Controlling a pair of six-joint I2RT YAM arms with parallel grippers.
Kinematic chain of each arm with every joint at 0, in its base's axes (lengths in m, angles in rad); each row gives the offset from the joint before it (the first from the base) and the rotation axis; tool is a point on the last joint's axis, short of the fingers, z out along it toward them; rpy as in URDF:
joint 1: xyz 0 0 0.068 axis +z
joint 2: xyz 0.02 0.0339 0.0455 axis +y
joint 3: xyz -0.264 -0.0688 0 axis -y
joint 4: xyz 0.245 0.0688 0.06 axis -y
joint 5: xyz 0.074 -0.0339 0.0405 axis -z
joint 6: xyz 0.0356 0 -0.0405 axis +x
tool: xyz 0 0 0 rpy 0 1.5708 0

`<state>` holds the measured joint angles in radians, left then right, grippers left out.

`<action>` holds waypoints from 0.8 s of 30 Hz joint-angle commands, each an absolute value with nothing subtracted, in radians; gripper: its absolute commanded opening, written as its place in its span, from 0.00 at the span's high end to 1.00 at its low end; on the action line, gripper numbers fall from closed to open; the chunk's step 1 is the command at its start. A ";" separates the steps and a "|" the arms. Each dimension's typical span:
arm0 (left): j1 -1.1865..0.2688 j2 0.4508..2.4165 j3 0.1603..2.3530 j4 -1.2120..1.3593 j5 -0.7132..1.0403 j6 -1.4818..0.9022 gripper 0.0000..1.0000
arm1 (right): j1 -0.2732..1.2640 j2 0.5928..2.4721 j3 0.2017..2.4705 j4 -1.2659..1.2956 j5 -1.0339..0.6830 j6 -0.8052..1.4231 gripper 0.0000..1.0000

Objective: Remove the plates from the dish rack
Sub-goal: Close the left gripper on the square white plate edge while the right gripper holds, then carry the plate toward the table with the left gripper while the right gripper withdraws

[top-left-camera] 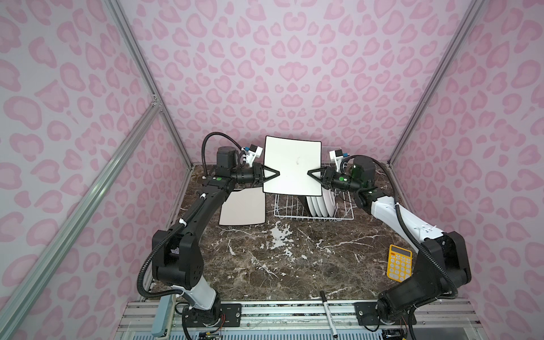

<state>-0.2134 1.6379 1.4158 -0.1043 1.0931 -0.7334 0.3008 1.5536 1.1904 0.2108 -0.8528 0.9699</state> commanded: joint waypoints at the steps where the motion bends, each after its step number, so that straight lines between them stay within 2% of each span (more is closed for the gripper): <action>1: -0.211 1.609 1.422 0.017 1.127 -0.718 0.96 | 0.299 1.542 1.192 0.177 -0.819 0.923 0.60; 5: -0.210 1.597 1.421 0.023 1.114 -0.722 0.96 | 0.299 1.534 1.189 0.178 -0.806 0.920 0.51; 12: -0.200 1.571 1.428 0.009 1.097 -0.720 0.96 | 0.301 1.487 1.182 0.129 -0.743 0.842 0.28; 18: -0.172 1.537 1.484 -0.118 1.072 -0.638 0.96 | 0.339 1.373 1.173 -0.014 -0.549 0.605 0.13; 20: -0.157 1.527 1.509 -0.183 1.055 -0.596 0.96 | 0.357 1.349 1.187 -0.080 -0.483 0.533 0.01; 24: -0.116 1.498 1.547 -0.282 1.033 -0.524 0.96 | 0.375 1.316 1.192 -0.134 -0.412 0.443 0.01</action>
<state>-0.1379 1.5307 1.5112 -0.2859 1.0153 -0.6067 0.3679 1.3251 1.1873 -0.0616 -0.5110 0.5636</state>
